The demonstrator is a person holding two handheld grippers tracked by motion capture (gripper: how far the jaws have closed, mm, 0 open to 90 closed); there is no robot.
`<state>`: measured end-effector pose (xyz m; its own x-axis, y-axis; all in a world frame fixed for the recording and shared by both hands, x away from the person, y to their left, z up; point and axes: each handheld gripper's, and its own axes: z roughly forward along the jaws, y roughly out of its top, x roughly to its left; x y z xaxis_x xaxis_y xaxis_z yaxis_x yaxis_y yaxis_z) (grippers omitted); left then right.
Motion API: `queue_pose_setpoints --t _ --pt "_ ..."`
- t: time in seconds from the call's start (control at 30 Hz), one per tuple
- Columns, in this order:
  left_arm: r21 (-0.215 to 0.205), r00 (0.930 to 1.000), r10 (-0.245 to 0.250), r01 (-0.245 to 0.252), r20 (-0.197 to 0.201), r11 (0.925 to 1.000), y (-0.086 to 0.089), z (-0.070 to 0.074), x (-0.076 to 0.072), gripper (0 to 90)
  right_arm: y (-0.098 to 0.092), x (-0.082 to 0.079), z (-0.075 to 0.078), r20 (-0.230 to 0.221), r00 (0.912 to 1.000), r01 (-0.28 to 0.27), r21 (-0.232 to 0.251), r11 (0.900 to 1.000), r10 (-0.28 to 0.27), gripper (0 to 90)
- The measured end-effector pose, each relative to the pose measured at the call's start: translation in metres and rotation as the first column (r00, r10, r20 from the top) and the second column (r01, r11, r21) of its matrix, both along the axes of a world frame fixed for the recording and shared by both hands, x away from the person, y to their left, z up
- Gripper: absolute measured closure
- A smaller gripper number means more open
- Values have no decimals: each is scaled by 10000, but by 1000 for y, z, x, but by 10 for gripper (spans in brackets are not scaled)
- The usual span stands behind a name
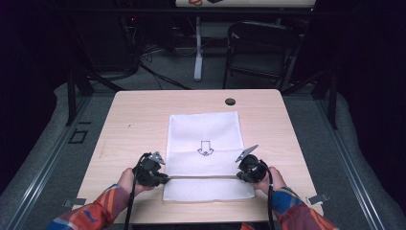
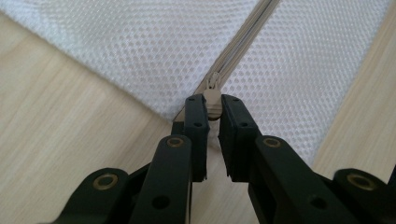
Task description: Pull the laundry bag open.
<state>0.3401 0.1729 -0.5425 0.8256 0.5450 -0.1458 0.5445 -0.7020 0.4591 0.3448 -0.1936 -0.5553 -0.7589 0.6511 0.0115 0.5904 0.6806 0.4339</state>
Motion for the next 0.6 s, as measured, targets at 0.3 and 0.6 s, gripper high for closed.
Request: queue_pose_setpoints --t 0.3,0.6 --pt "202 9996 261 -258 -118 9995 9 -2 -1 817 0 1 0 -18 9999 -103 -60 9999 103 900" --pt "468 9984 458 -442 -339 9979 14 -3 -1 816 0 1 0 -29 10000 -60 -59 10000 60 900"
